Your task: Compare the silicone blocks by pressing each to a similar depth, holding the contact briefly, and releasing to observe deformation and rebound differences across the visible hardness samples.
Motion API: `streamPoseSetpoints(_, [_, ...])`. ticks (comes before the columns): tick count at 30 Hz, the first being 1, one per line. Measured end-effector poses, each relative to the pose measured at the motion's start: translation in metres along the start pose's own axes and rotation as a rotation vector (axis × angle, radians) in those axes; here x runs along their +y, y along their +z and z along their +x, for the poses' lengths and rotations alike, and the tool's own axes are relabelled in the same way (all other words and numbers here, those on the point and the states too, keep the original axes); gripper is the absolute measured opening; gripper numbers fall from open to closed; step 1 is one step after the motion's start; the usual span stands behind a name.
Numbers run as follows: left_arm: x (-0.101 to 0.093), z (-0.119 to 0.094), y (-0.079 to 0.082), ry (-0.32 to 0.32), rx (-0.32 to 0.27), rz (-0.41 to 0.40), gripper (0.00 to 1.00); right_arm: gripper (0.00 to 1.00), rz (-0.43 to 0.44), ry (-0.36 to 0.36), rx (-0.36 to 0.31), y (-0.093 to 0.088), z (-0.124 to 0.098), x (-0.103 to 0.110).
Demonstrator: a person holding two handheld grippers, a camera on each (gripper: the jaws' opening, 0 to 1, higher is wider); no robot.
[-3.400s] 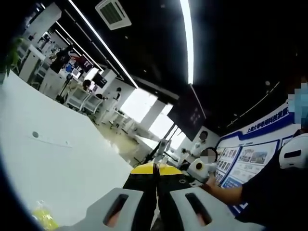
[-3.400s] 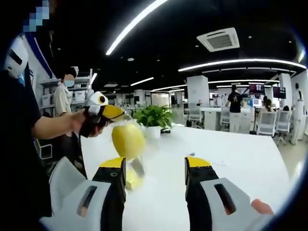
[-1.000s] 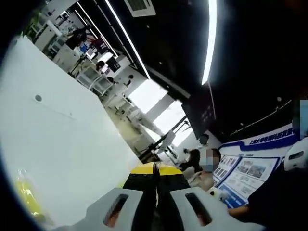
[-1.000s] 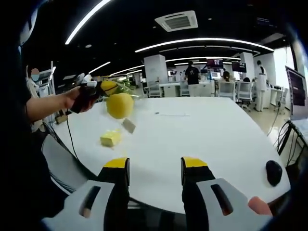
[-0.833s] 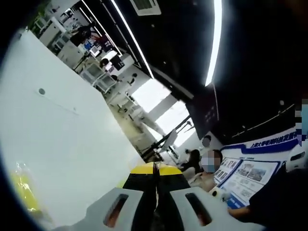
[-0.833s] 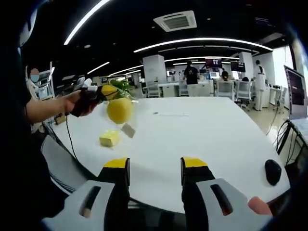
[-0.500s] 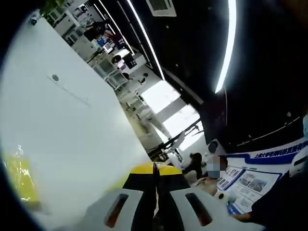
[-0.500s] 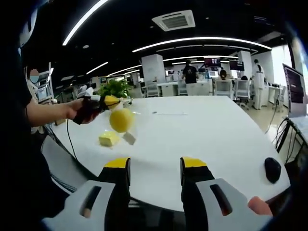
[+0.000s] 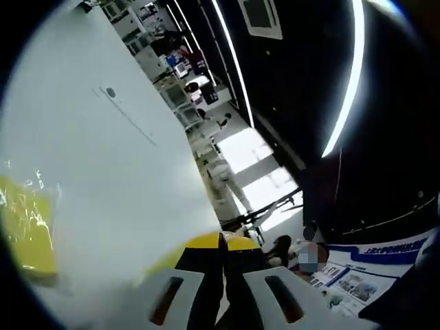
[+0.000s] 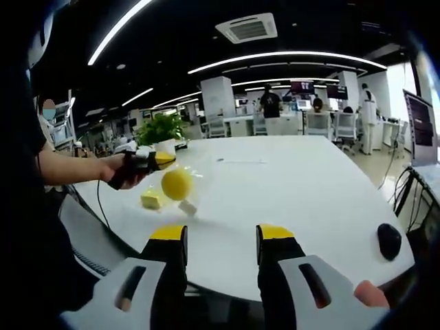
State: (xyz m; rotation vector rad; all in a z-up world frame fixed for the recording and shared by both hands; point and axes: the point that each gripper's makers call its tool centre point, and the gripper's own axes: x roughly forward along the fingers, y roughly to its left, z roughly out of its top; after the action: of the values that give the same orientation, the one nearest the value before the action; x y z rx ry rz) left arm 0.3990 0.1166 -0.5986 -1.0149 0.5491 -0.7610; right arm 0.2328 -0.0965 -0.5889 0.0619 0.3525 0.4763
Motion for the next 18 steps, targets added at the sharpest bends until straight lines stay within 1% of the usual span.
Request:
streamPoseSetpoints(3, [0.009,-0.001,0.001,0.016,-0.007,-0.014,0.00,0.35,0.001,-0.001,0.007,-0.002,0.000,0.000])
streamPoseSetpoints(4, [0.011,-0.001,0.001,0.012,-0.006,-0.021,0.00,0.35,0.002,0.001,0.010,-0.002,0.000,0.001])
streamPoseSetpoints(7, [0.017,0.000,0.005,0.020,-0.021,-0.030,0.00,0.35,0.002,0.003,0.015,-0.004,0.000,0.002])
streamPoseSetpoints(8, [0.021,0.000,0.007,0.034,-0.033,-0.030,0.00,0.35,0.003,0.004,0.018,-0.004,0.000,0.002])
streamPoseSetpoints(10, [0.025,-0.001,0.009,0.037,-0.043,-0.046,0.00,0.34,0.001,0.005,0.017,-0.003,0.000,0.003])
streamPoseSetpoints(18, [0.042,0.003,0.015,0.074,-0.070,-0.048,0.00,0.34,-0.003,0.005,0.019,0.000,0.000,0.003])
